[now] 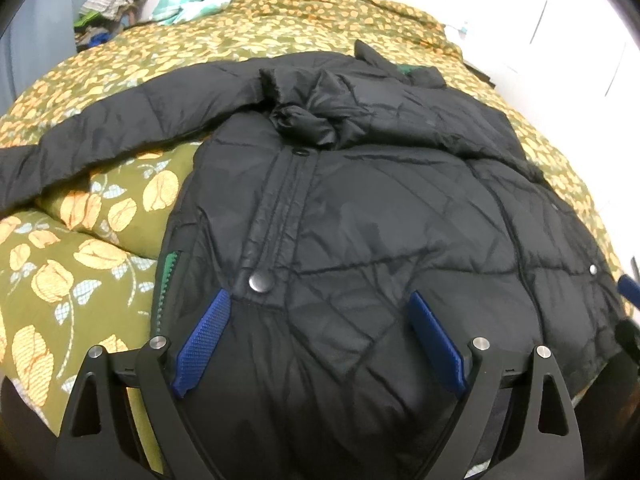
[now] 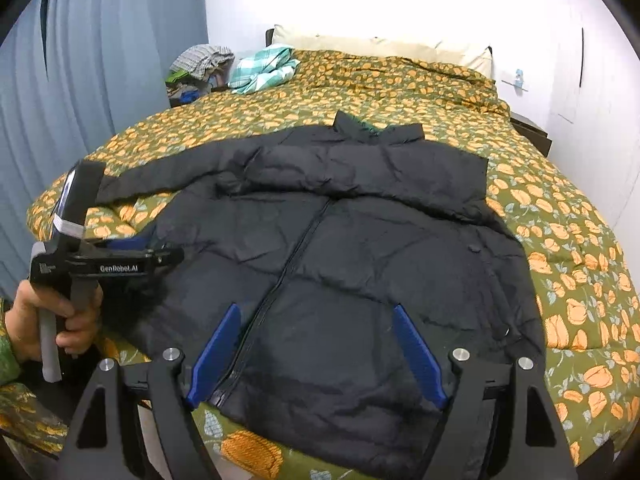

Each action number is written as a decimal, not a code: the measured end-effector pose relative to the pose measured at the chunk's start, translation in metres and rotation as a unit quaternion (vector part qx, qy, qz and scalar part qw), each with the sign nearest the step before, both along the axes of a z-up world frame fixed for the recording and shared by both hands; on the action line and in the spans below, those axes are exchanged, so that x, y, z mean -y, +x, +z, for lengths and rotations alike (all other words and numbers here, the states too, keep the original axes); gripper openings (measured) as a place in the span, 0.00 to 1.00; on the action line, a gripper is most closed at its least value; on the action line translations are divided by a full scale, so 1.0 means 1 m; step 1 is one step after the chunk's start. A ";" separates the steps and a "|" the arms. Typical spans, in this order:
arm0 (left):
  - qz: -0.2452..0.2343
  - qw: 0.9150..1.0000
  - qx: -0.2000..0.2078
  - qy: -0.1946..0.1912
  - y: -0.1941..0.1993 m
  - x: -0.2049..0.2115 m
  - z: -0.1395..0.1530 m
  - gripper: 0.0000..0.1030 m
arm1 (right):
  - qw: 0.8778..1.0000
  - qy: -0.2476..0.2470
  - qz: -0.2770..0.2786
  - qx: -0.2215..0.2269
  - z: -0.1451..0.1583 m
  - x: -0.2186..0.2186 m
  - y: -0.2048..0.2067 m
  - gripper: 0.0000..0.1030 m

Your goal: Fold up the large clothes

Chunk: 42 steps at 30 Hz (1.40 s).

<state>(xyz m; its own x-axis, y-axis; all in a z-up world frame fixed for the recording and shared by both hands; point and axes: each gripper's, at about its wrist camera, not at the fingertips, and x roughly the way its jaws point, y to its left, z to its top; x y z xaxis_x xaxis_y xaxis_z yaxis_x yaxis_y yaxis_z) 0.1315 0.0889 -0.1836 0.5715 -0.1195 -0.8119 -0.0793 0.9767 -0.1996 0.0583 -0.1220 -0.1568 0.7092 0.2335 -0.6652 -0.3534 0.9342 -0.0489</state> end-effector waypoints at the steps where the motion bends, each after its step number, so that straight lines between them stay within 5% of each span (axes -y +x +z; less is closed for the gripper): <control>1: -0.001 1.000 0.000 -0.001 -0.002 0.000 0.001 0.89 | 1.000 0.002 -0.002 -0.002 -0.001 0.000 -0.001 0.78; 25: -0.020 0.999 0.017 -0.027 -0.019 0.004 0.020 0.89 | 1.000 -0.001 -0.001 -0.008 -0.007 -0.003 -0.003 0.78; 33: -0.024 0.998 0.047 -0.041 -0.025 -0.011 0.063 0.89 | 1.000 -0.003 0.002 -0.007 -0.008 -0.006 -0.003 0.78; 38: 0.022 0.995 0.080 -0.057 -0.011 -0.063 0.103 0.95 | 1.000 -0.004 0.003 -0.007 -0.009 -0.007 -0.003 0.78; 42: 0.124 0.989 0.062 -0.057 0.008 -0.125 0.094 0.95 | 1.000 -0.004 0.003 -0.007 -0.009 -0.007 -0.003 0.78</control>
